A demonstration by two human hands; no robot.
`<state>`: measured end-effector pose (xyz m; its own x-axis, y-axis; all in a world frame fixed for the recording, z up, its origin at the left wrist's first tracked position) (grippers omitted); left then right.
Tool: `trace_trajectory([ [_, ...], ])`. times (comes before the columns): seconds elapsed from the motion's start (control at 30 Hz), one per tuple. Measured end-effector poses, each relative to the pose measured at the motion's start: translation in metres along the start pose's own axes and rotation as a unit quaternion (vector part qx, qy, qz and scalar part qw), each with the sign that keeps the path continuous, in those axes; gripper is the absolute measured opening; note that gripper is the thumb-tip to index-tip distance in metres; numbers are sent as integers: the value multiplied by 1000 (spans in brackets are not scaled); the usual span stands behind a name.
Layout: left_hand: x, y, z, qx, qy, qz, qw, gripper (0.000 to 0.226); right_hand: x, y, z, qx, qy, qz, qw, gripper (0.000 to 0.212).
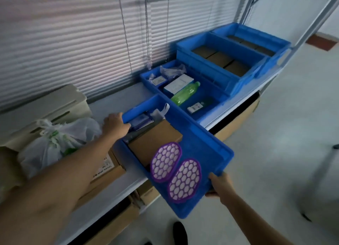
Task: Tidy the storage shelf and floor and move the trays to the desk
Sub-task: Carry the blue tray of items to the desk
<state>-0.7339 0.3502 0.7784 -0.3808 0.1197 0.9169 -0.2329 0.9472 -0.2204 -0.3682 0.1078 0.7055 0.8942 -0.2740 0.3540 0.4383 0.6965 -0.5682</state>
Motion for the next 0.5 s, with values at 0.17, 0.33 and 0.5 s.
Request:
trace_trajectory([
  [0.17, -27, 20, -17, 4, -27, 102, 994, 75, 25, -13, -26, -5, -33, -34, 999, 25],
  [0.33, -33, 15, -34, -14, -110, 112, 987, 48, 44, -23, -40, -4, -61, -62, 996, 20],
  [0.5, -14, -24, -71, -74, -90, 77, 990, 30, 72, -48, -61, -10, -43, -87, 995, 12],
])
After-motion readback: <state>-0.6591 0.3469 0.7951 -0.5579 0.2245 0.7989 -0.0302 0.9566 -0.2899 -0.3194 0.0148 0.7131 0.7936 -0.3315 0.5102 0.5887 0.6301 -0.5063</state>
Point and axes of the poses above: each hand's wrist, its own y-axis towards the middle knuckle, its own x-axis out of the back of the hand, z = x × y, the point moved 6 cm from there along y, towards the middle knuckle, and after that the axes turned 8 degrees about x, right-handed, at the moved point
